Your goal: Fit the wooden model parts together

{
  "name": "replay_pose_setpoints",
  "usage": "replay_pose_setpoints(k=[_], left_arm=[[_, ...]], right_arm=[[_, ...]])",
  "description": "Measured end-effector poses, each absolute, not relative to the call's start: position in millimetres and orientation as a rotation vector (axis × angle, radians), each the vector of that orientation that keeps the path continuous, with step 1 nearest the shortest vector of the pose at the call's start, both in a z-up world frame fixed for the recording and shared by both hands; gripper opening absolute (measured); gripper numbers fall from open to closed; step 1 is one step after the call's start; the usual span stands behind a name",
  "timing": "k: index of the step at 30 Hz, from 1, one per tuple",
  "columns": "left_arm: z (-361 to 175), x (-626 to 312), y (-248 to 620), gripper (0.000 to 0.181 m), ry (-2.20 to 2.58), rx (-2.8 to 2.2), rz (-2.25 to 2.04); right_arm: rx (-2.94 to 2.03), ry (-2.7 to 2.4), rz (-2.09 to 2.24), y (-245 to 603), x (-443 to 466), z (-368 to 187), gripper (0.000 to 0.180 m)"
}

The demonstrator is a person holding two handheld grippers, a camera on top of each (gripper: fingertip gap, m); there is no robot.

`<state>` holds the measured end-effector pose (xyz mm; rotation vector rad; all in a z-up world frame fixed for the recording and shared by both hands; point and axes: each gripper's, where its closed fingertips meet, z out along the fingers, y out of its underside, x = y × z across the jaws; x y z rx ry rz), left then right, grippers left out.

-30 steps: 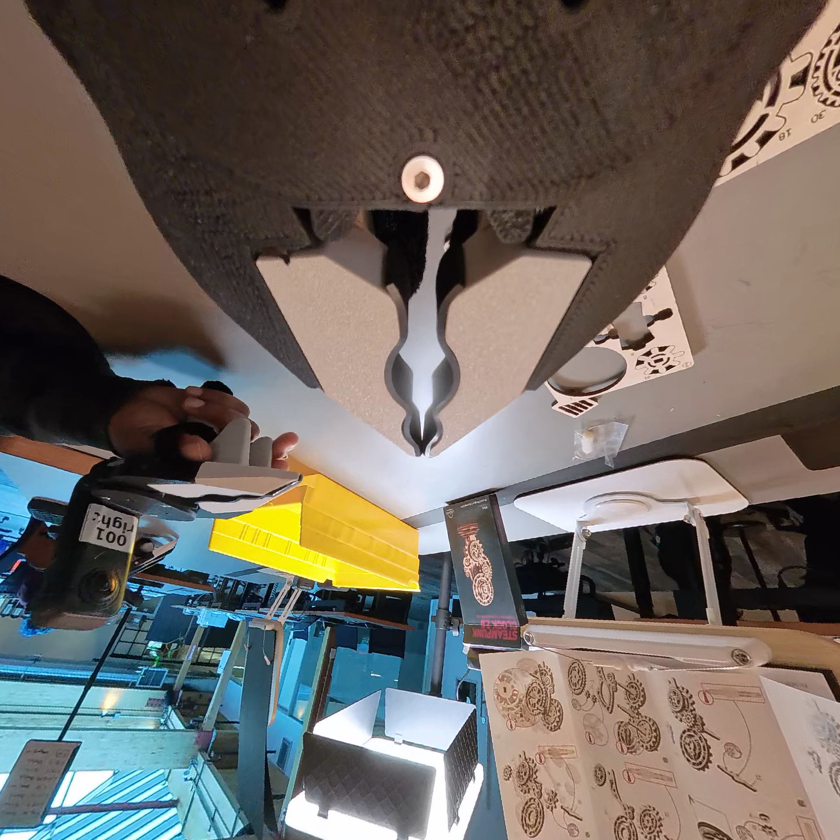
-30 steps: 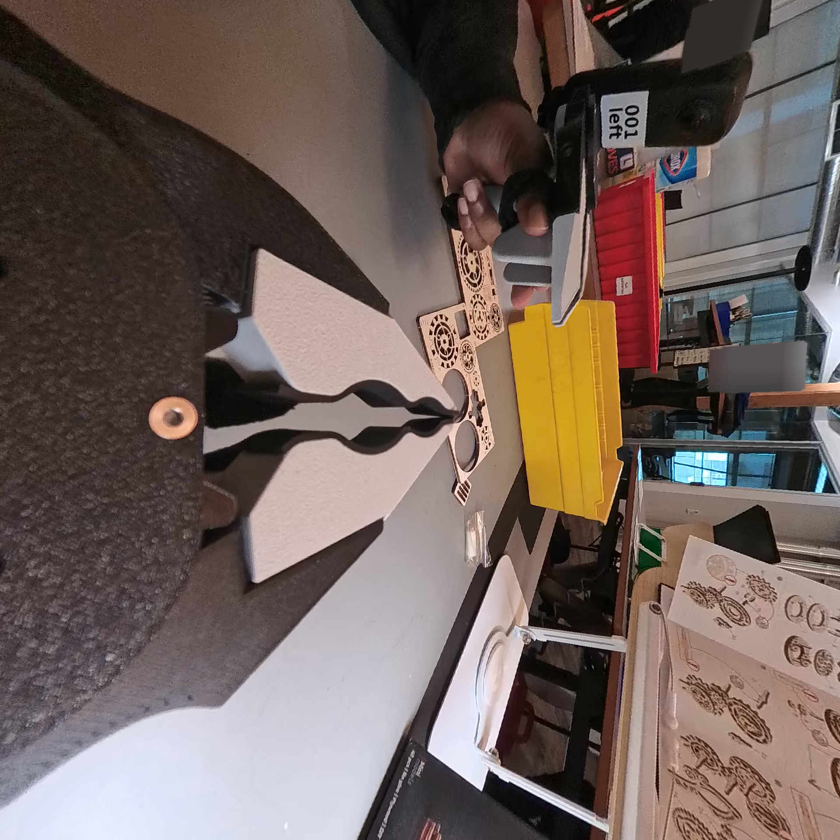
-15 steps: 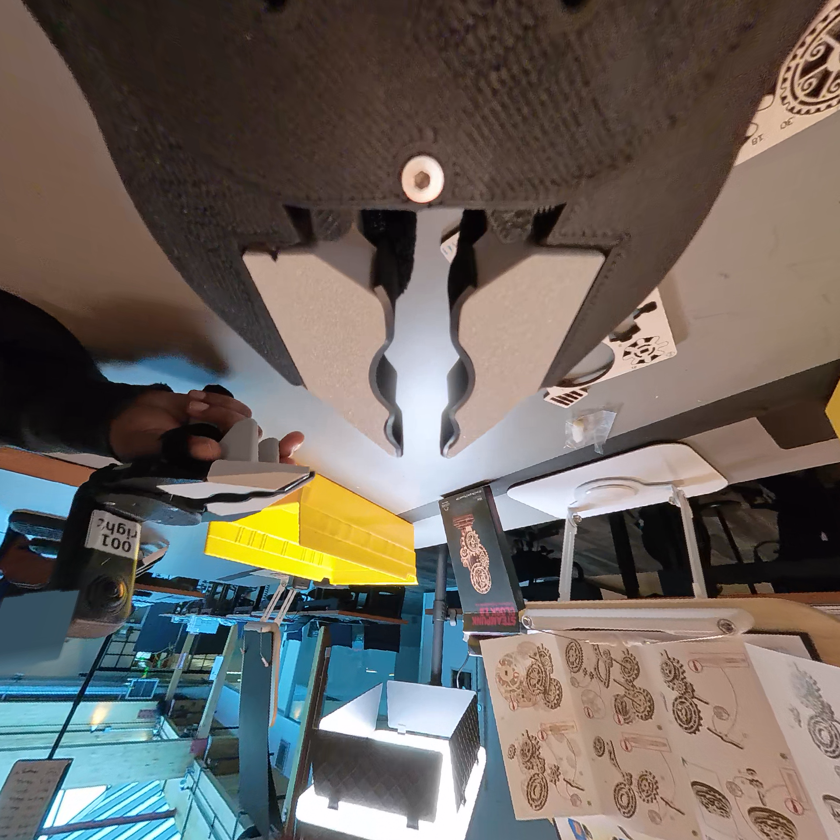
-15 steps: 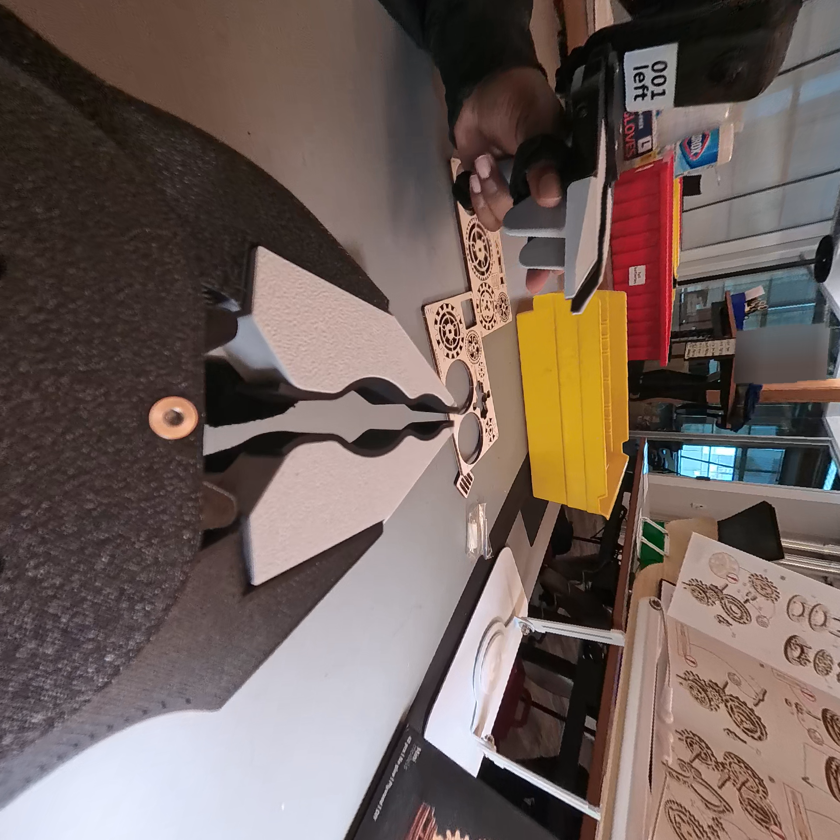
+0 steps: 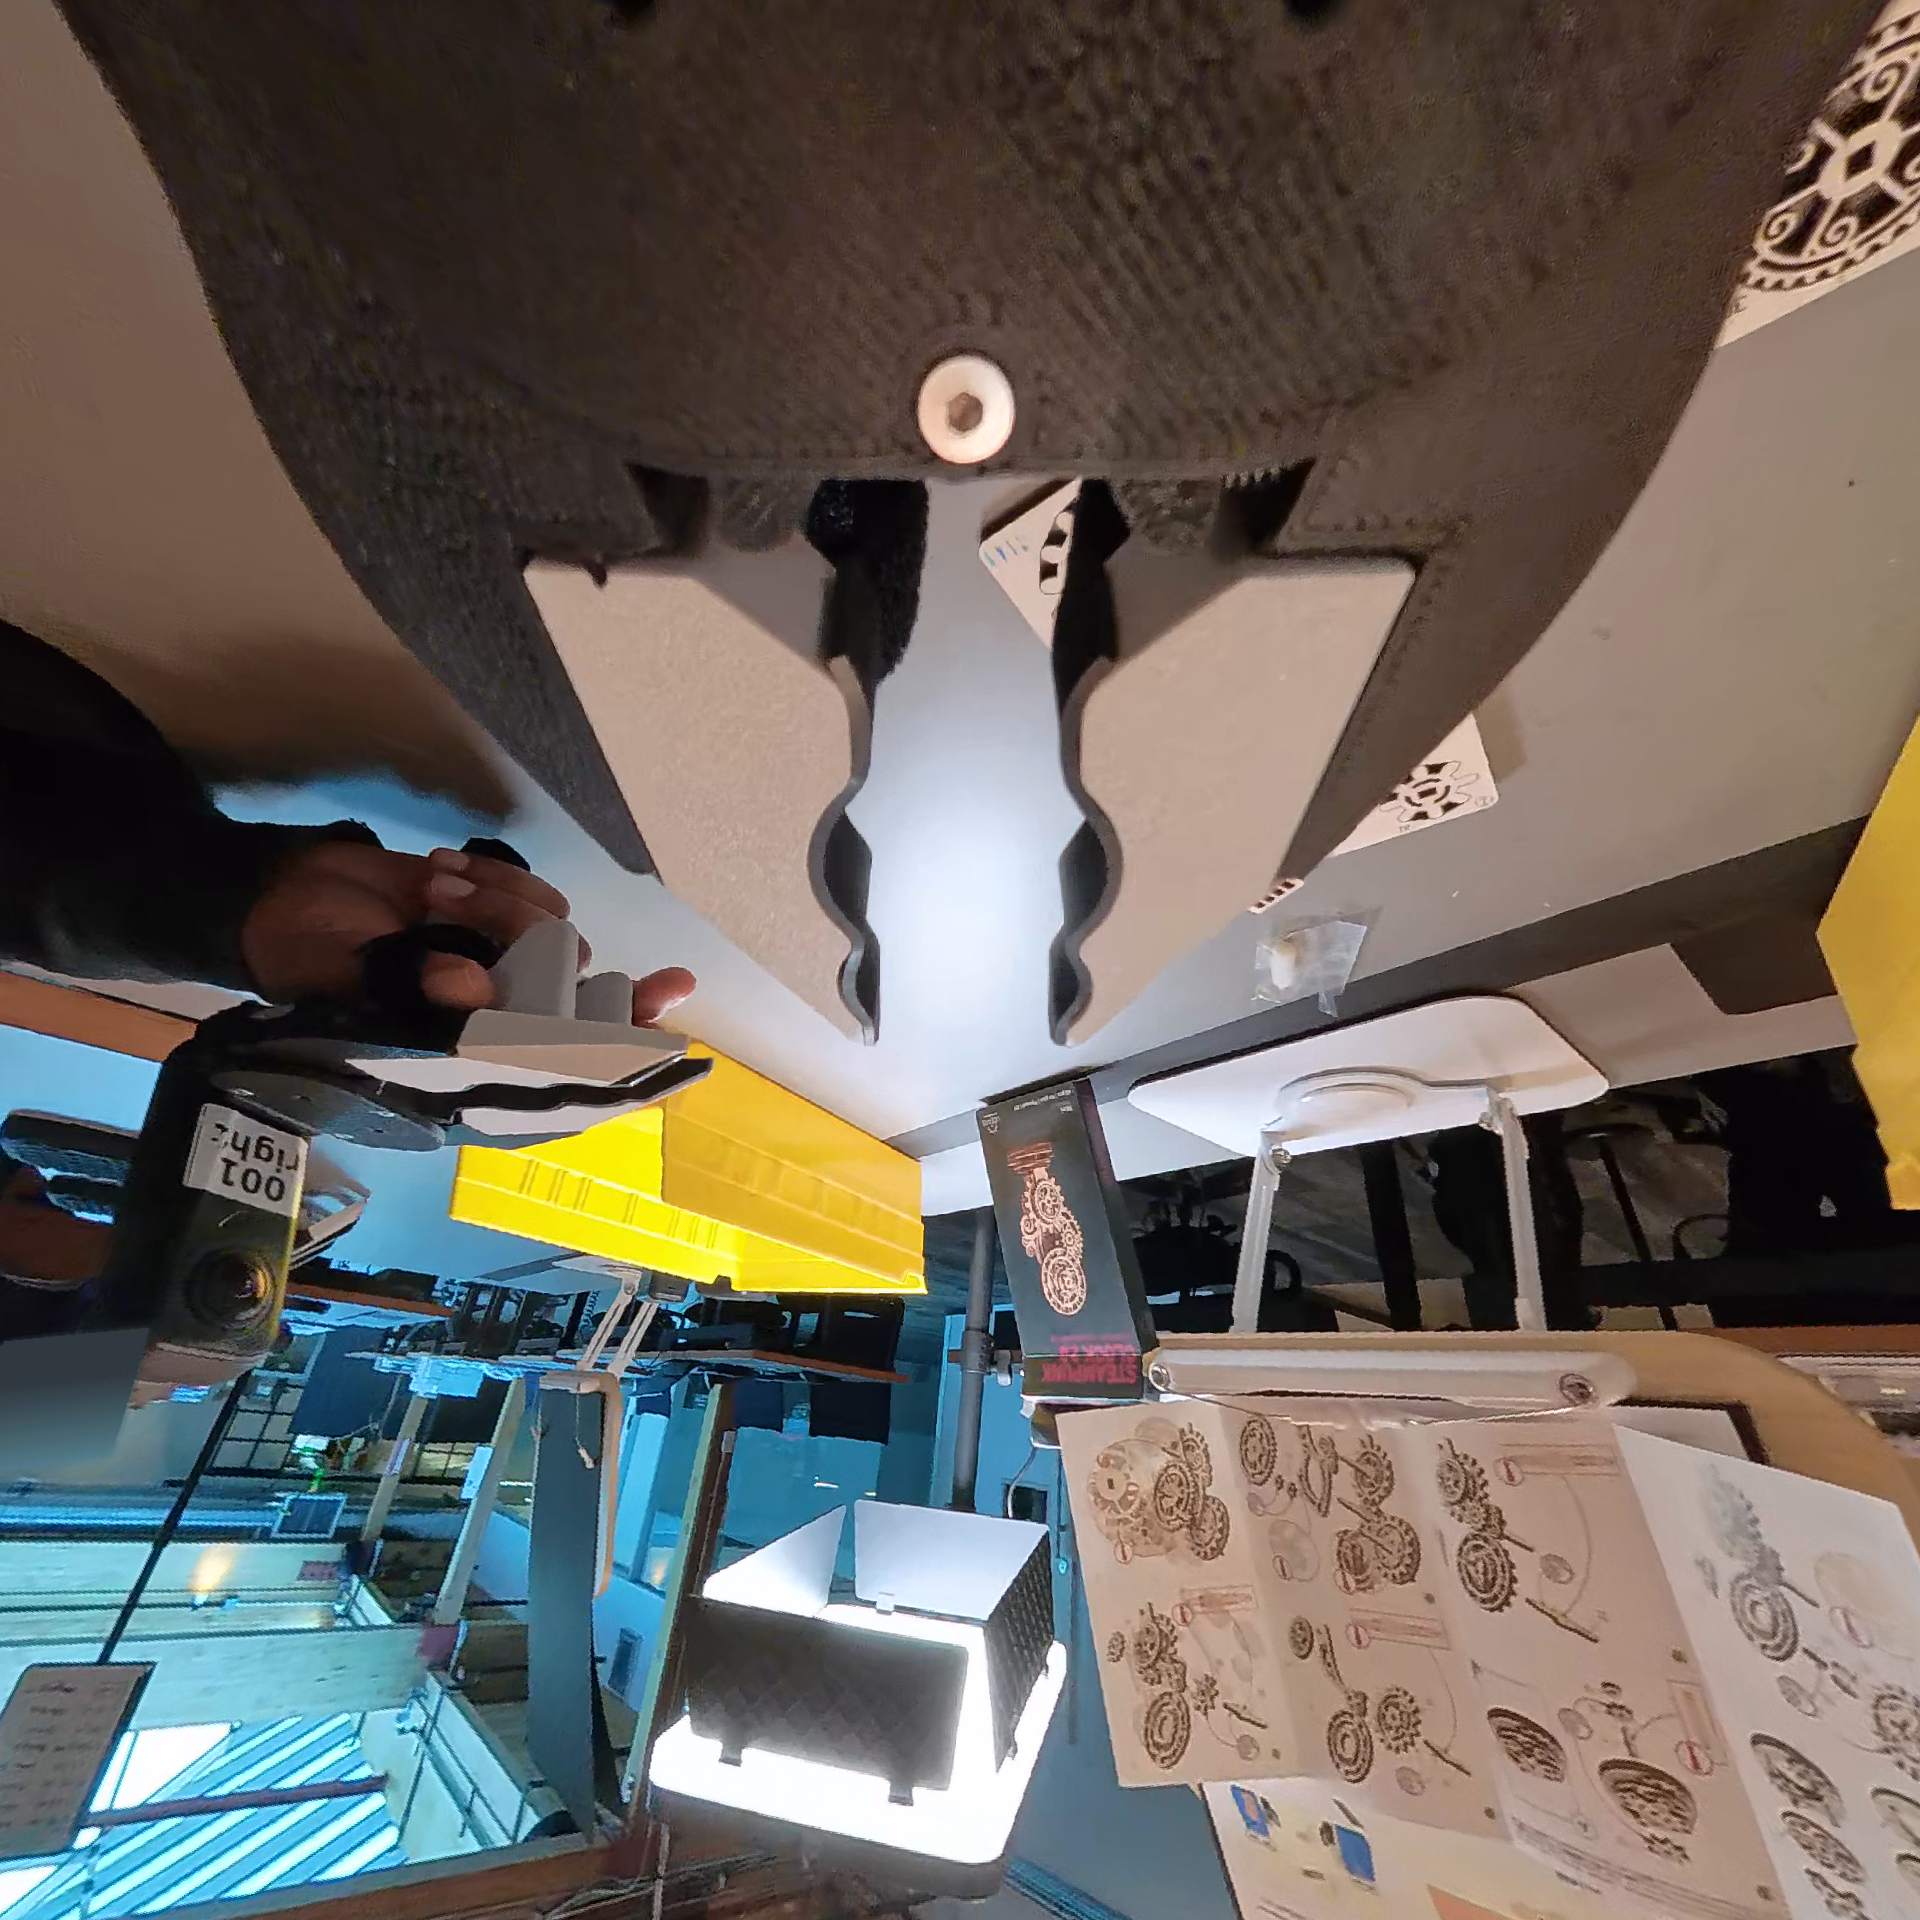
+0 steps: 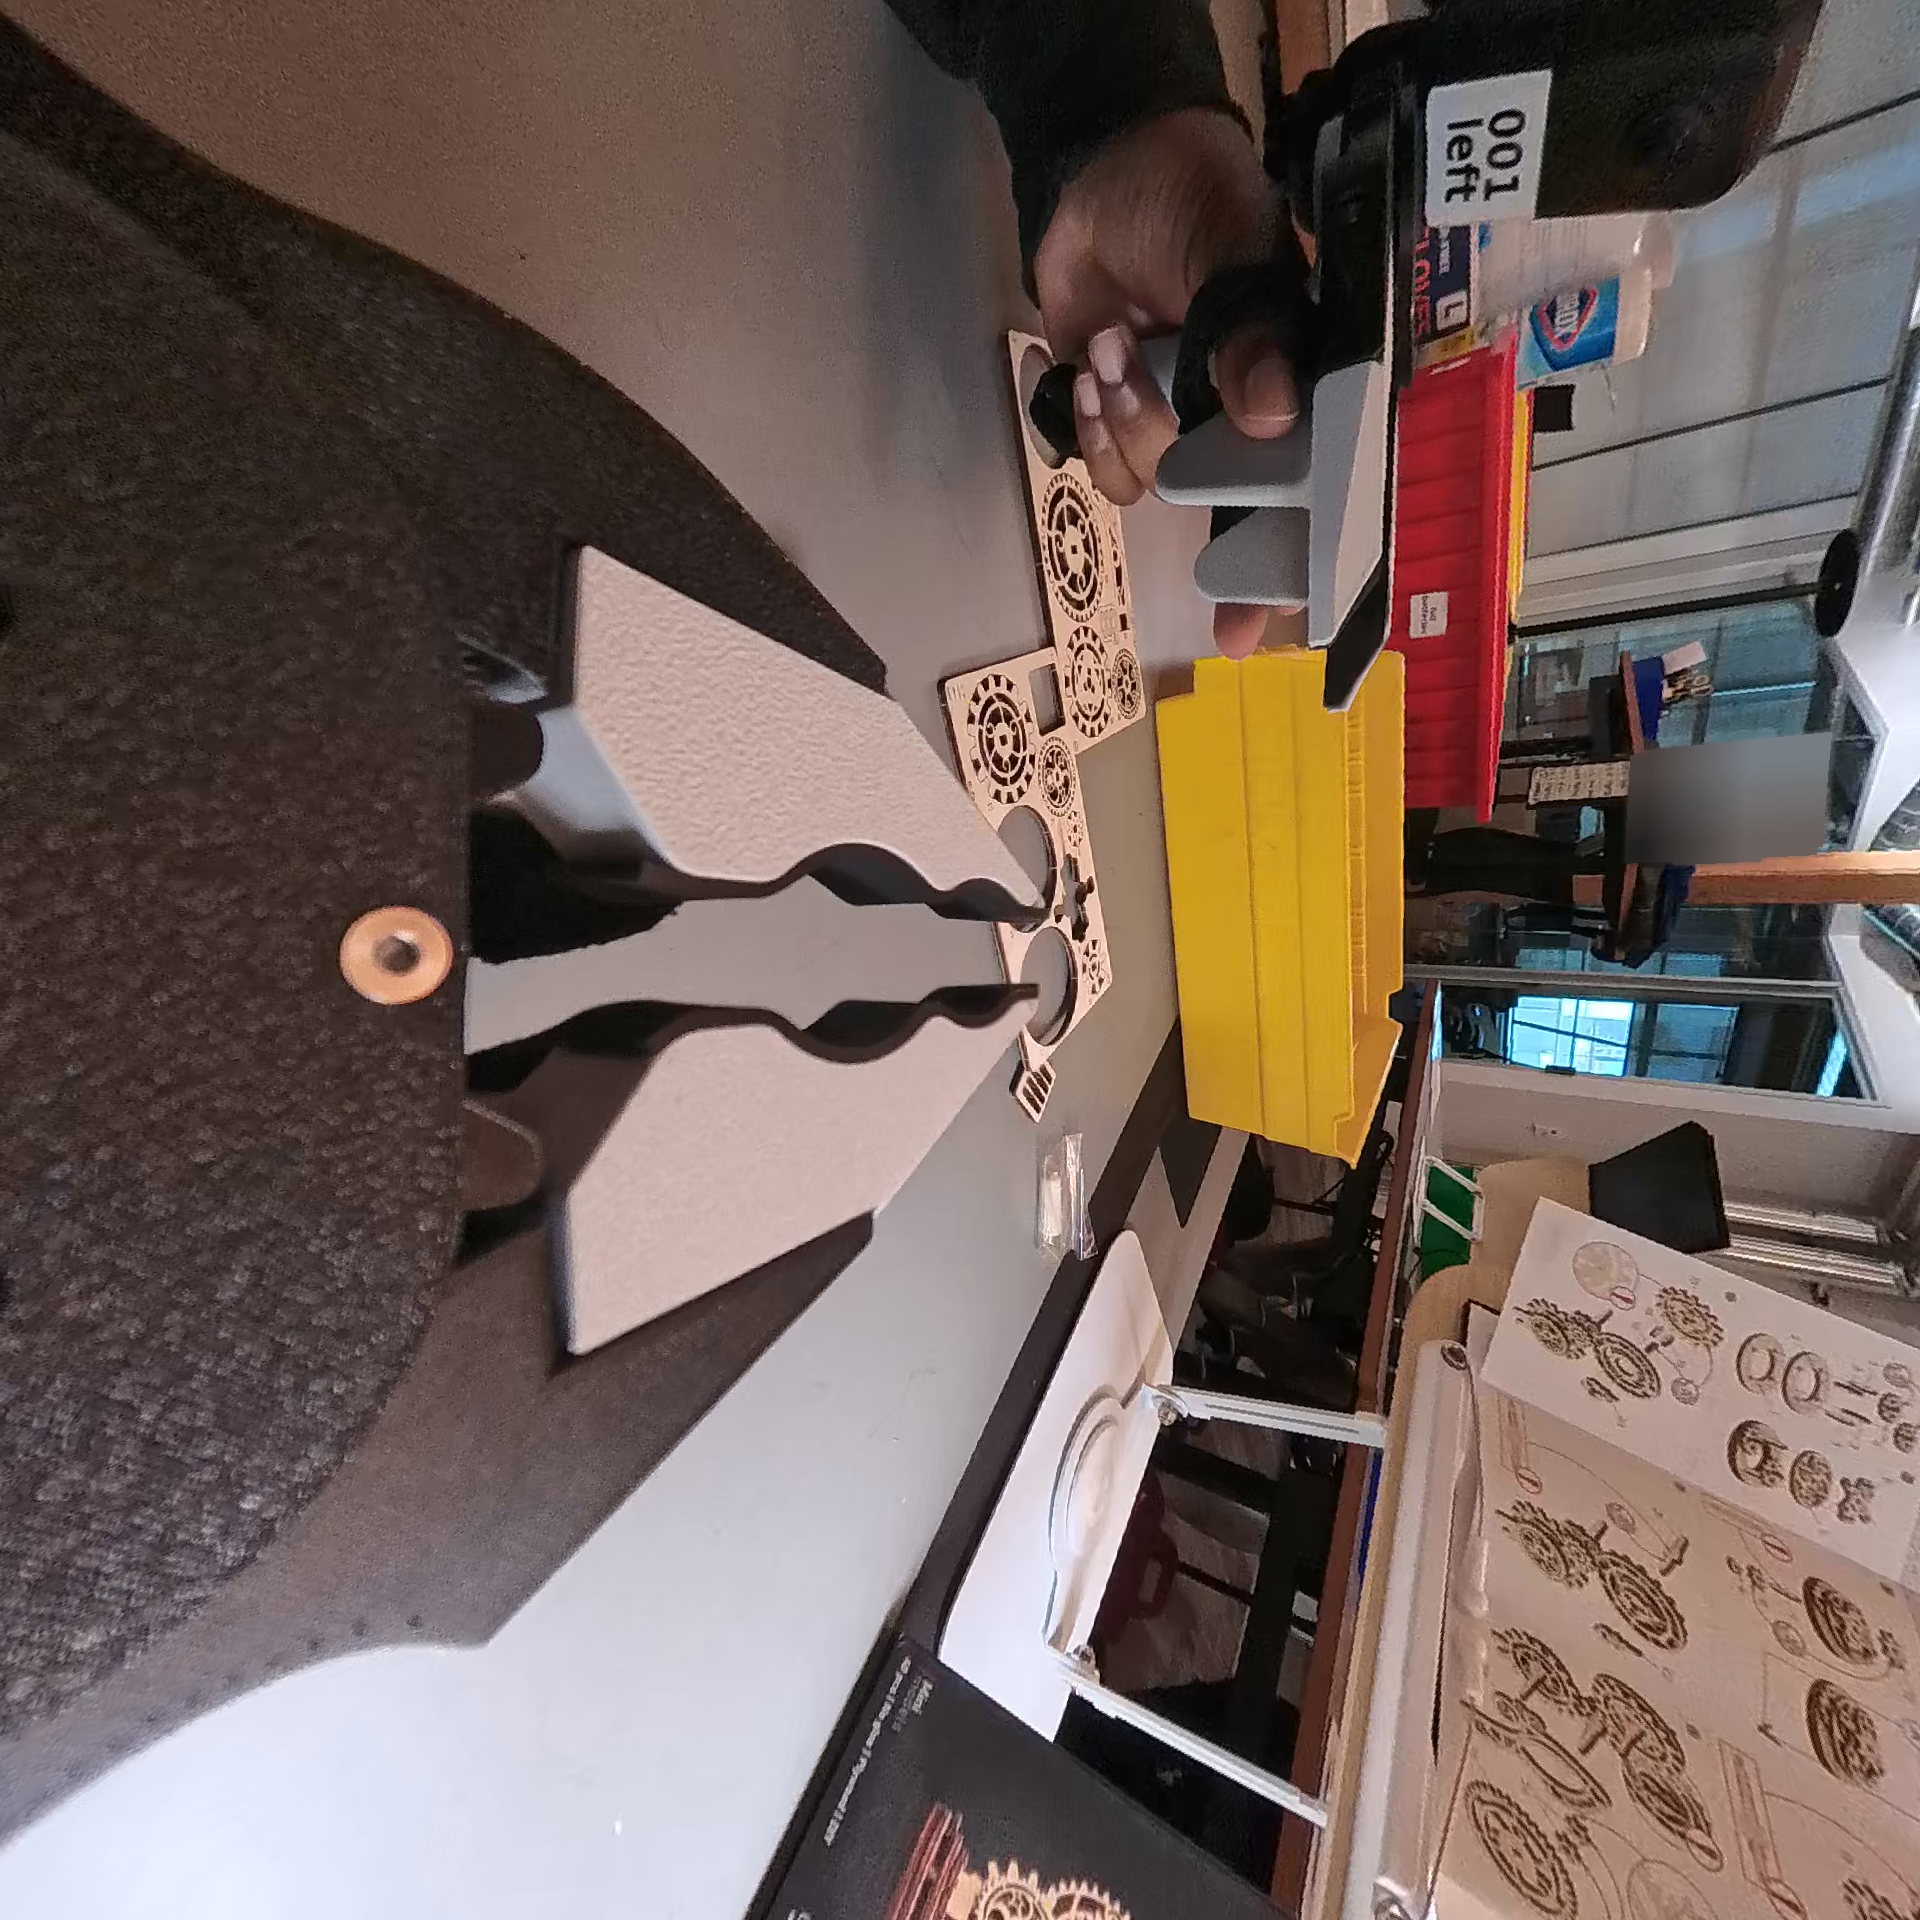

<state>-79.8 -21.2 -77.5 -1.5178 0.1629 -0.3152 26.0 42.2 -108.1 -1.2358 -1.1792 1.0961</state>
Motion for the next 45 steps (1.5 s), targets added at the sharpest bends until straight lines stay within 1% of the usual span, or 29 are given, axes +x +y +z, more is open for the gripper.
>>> replay_pose_setpoints(k=[8, 13, 21, 45], left_arm=[[-80, -78, -20, 0.038, 0.176, -1.52, -0.311], [-85, -75, -18, 0.04, 0.191, -1.535, -0.312], [-85, -74, -18, 0.04, 0.193, -1.535, -0.31], [-84, -75, -19, 0.041, 0.19, -1.53, -0.306]], right_arm=[[-1.243, -1.166, 1.084, 46, 30, -107, 0.019], [-1.249, -1.163, 1.087, 46, 33, -107, 0.018], [-1.247, -1.233, 1.1, 35, 29, -114, 0.009], [-1.234, -1.263, 1.086, 30, 27, -116, 0.006]])
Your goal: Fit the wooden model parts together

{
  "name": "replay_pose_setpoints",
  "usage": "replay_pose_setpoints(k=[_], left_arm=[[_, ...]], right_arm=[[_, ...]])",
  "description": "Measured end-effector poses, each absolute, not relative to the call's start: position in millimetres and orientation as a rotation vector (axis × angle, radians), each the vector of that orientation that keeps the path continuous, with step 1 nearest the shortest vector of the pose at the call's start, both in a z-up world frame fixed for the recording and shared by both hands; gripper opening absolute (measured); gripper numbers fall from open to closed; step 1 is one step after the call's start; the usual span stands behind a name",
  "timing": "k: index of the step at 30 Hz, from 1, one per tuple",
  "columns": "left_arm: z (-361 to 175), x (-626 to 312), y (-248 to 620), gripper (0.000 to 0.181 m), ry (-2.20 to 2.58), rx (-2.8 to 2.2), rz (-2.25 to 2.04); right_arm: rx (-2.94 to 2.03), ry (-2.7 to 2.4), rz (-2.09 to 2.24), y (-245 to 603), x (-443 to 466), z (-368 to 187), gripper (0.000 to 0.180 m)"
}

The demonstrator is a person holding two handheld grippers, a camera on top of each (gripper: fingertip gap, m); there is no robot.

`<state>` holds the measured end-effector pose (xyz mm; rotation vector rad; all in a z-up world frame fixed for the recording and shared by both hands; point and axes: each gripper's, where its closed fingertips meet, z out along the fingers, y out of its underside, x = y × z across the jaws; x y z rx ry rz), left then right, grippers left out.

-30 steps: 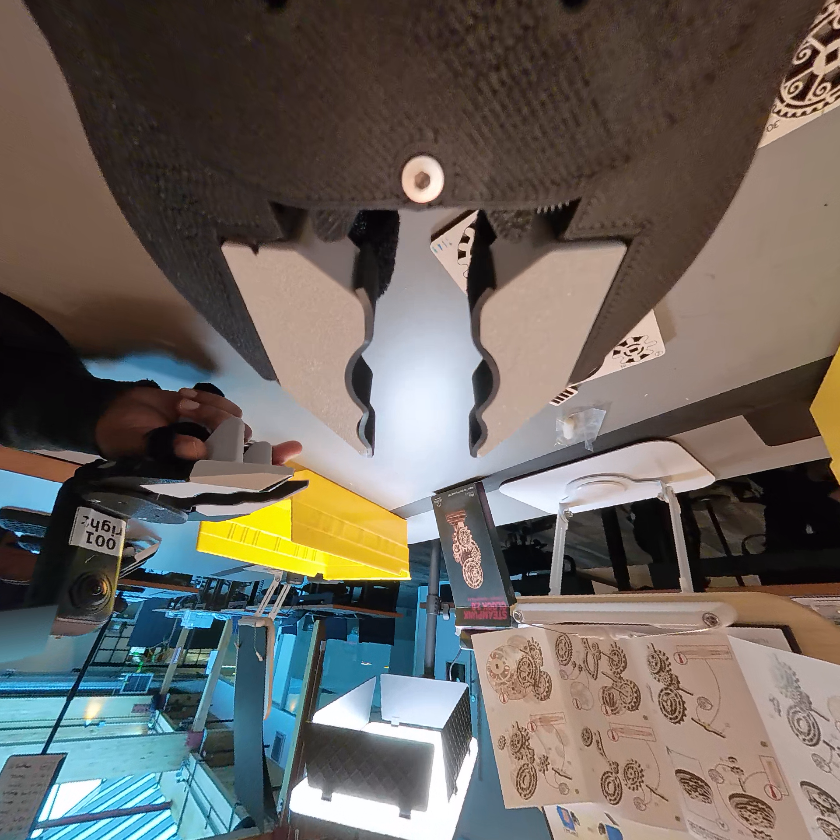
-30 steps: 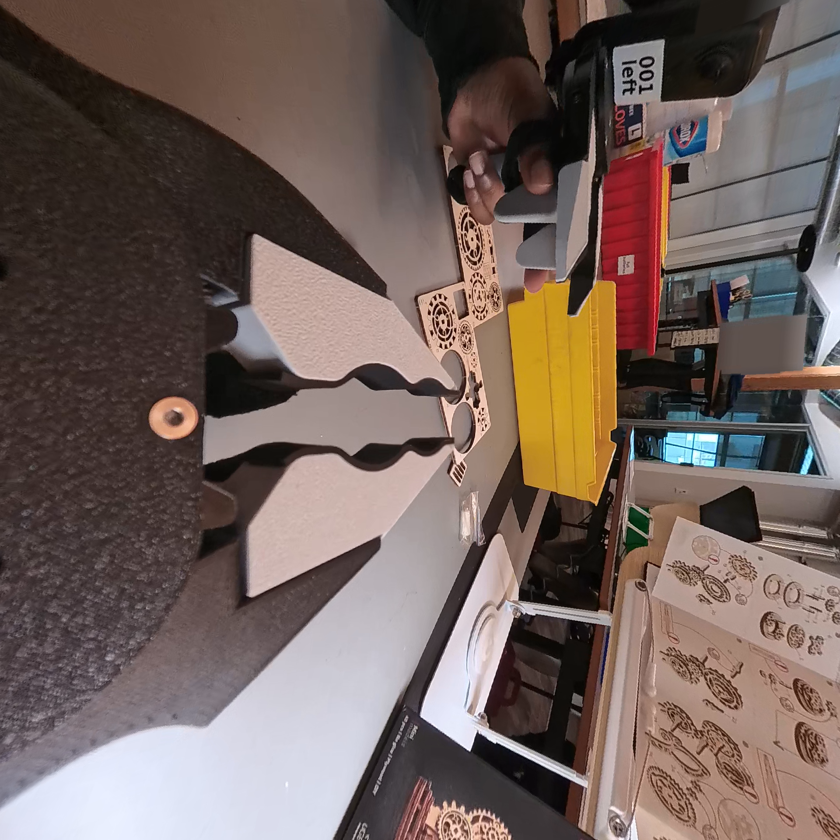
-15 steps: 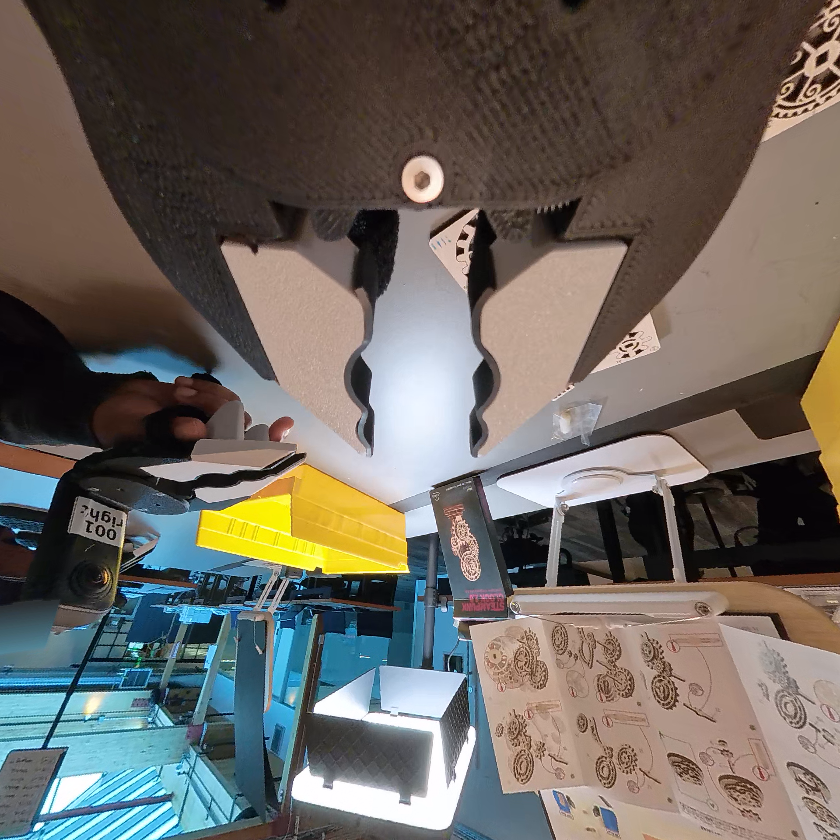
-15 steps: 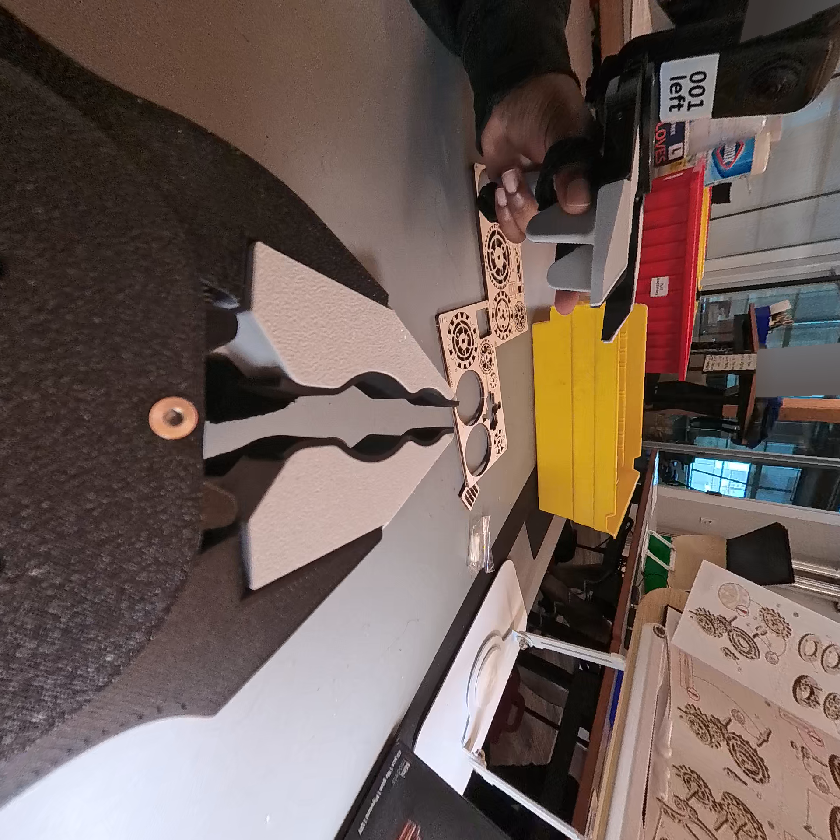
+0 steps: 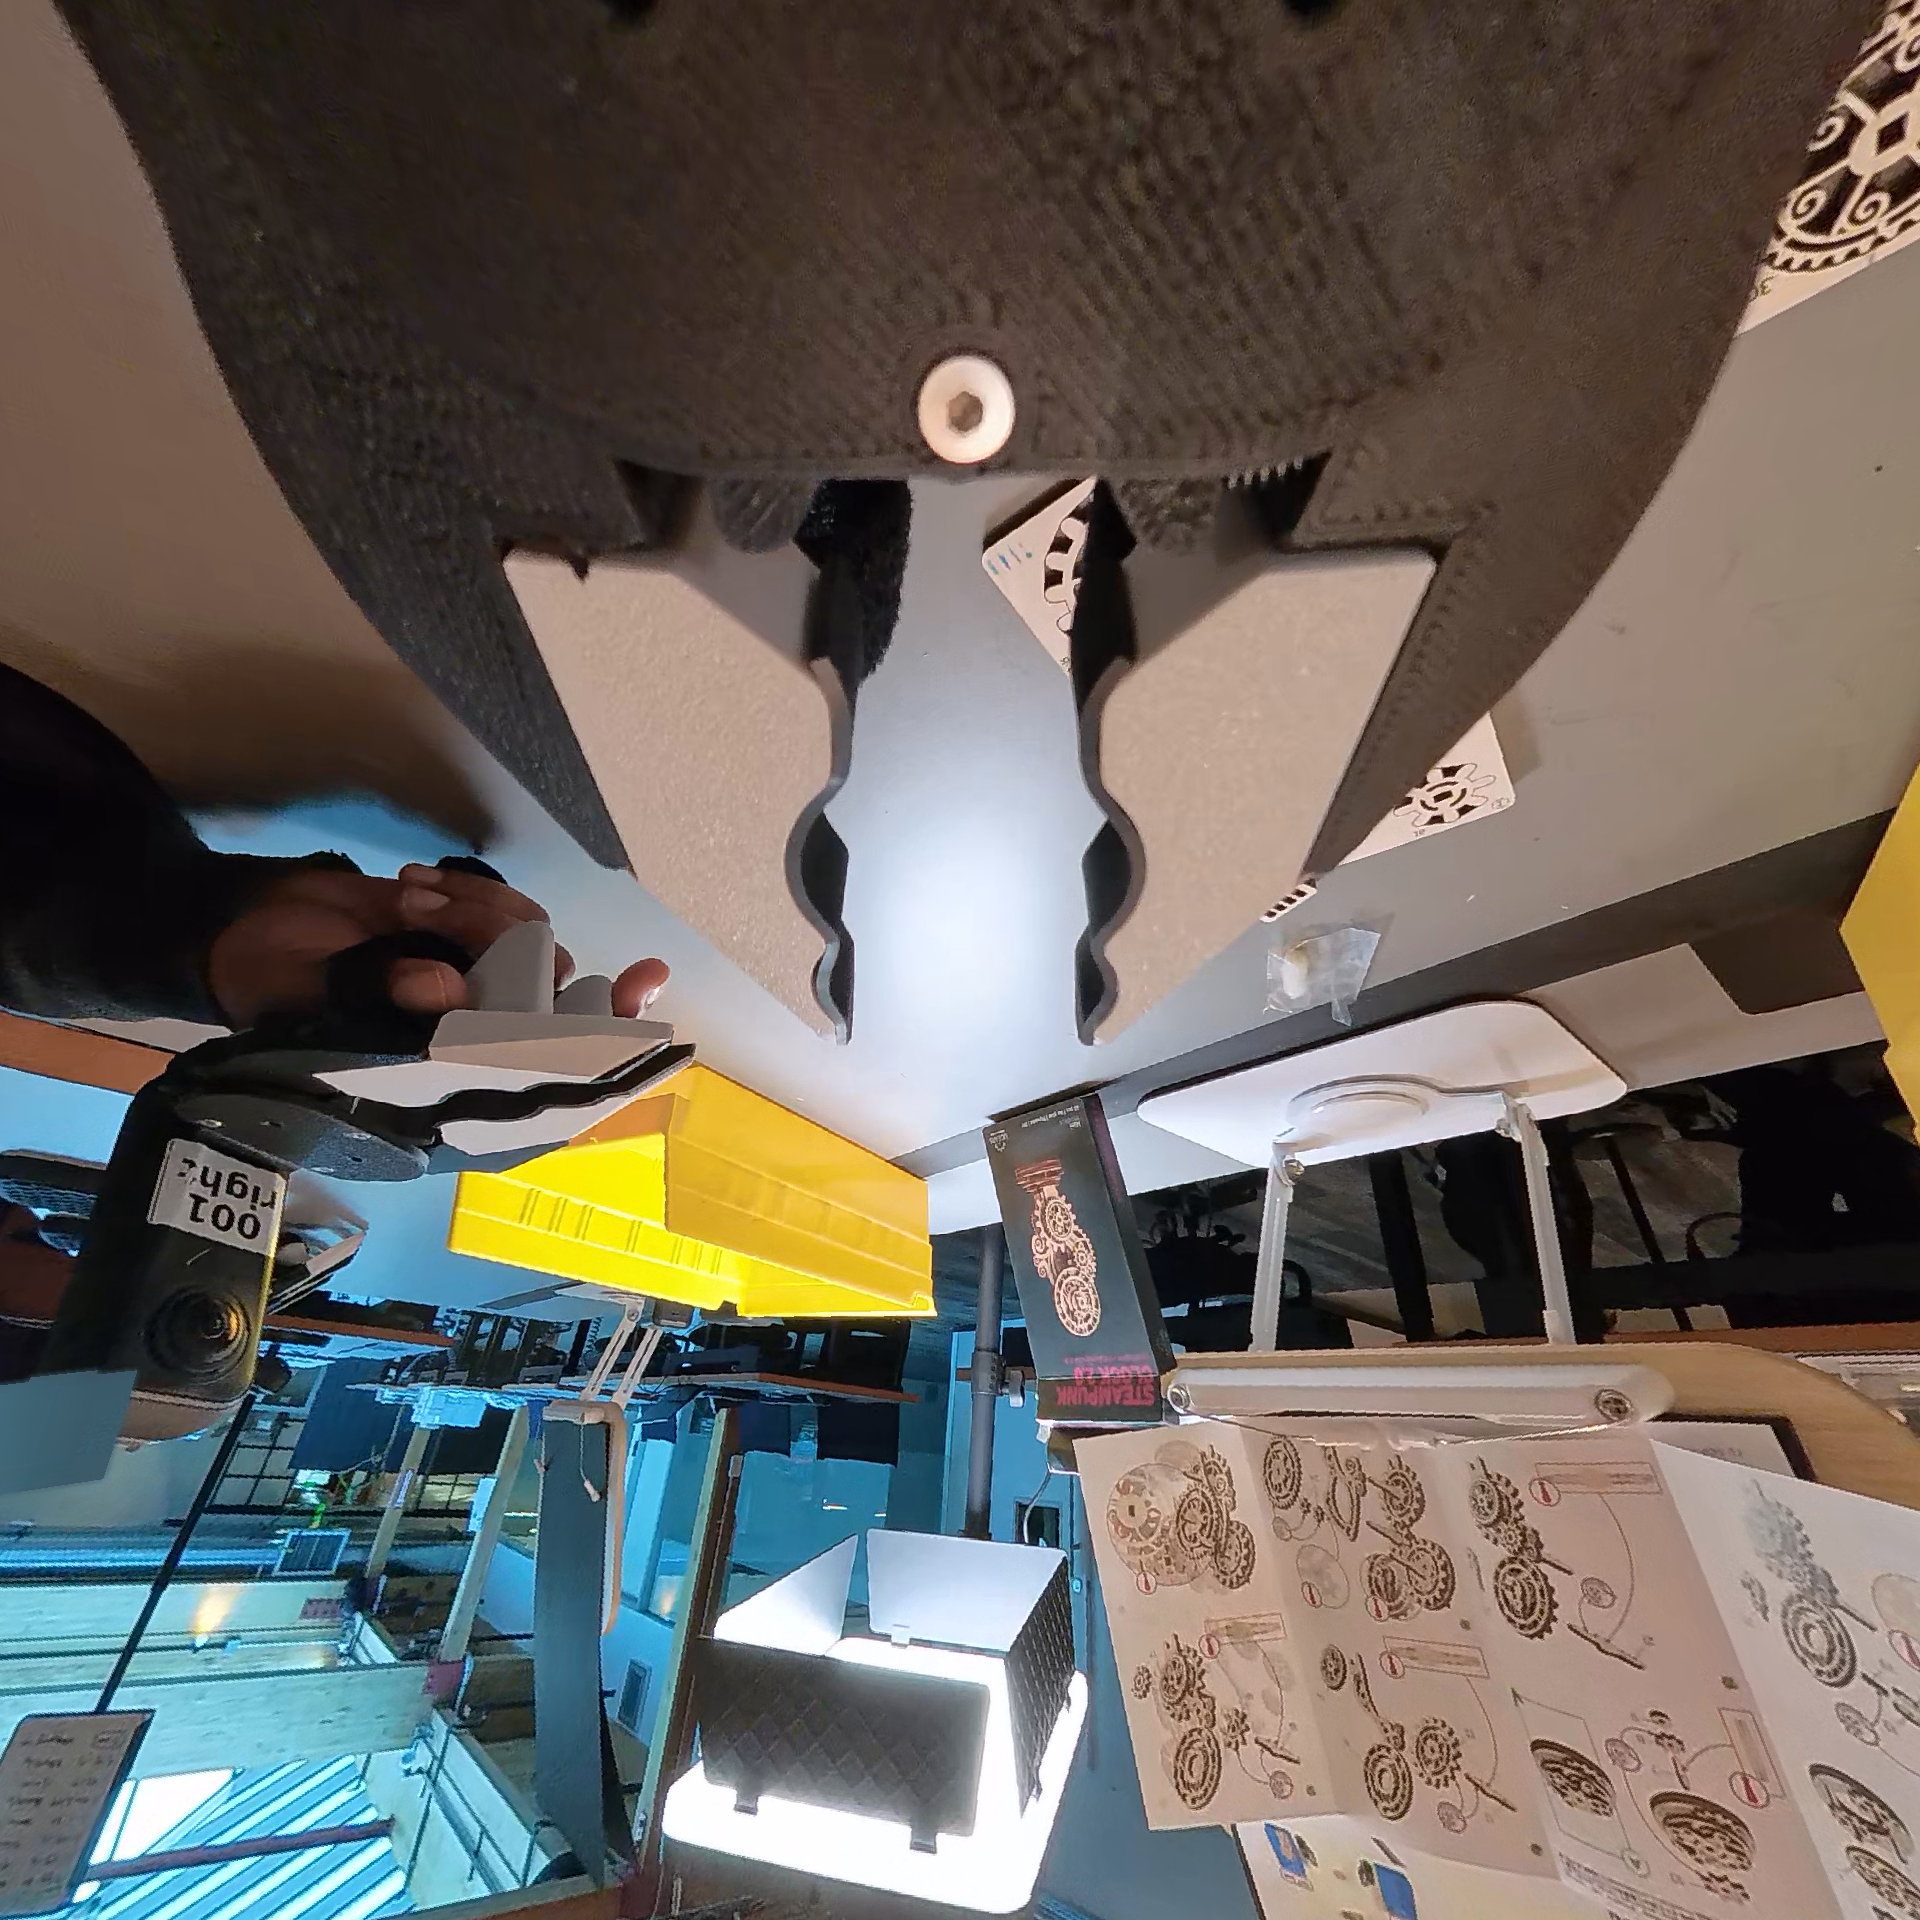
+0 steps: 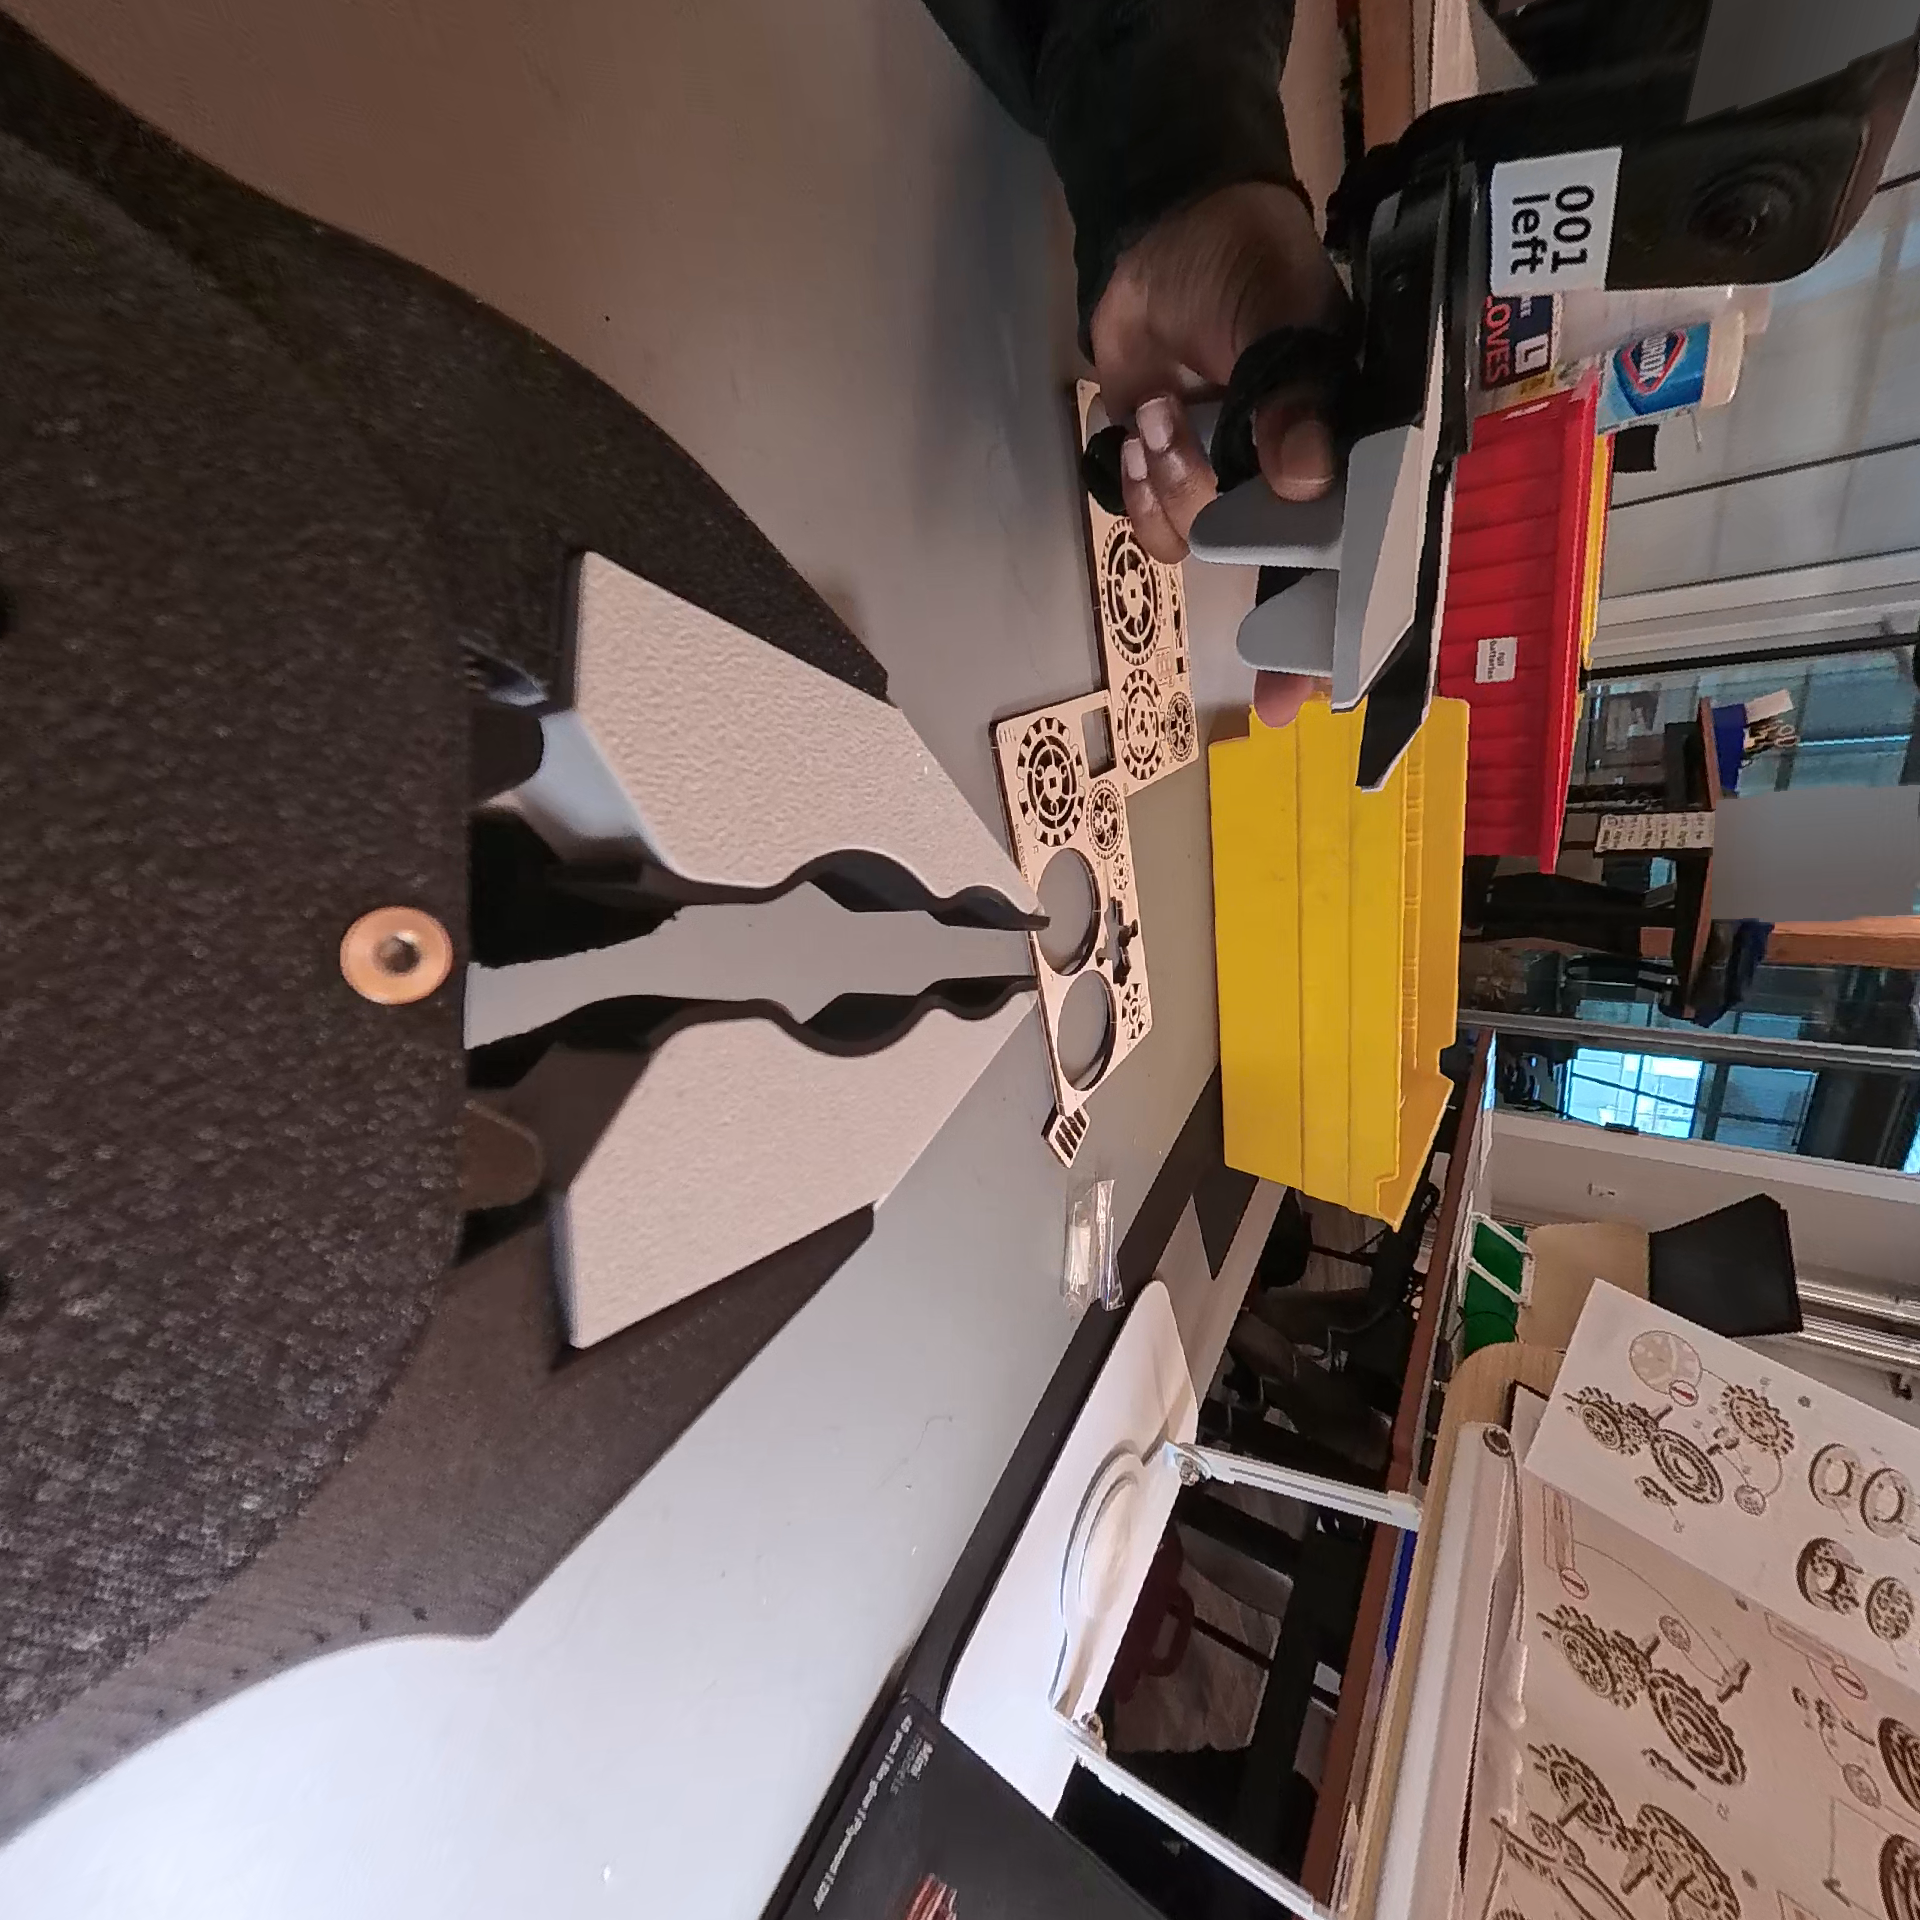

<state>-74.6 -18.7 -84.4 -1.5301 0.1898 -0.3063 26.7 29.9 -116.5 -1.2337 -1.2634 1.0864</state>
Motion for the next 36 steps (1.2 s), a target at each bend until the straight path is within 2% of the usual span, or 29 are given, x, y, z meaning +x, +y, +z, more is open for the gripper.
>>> replay_pose_setpoints(k=[36], left_arm=[[-100, -61, -15, 0.042, 0.242, -1.601, -0.41]], right_arm=[[-1.275, -1.275, 1.136, 31, 25, -121, 0.006]])
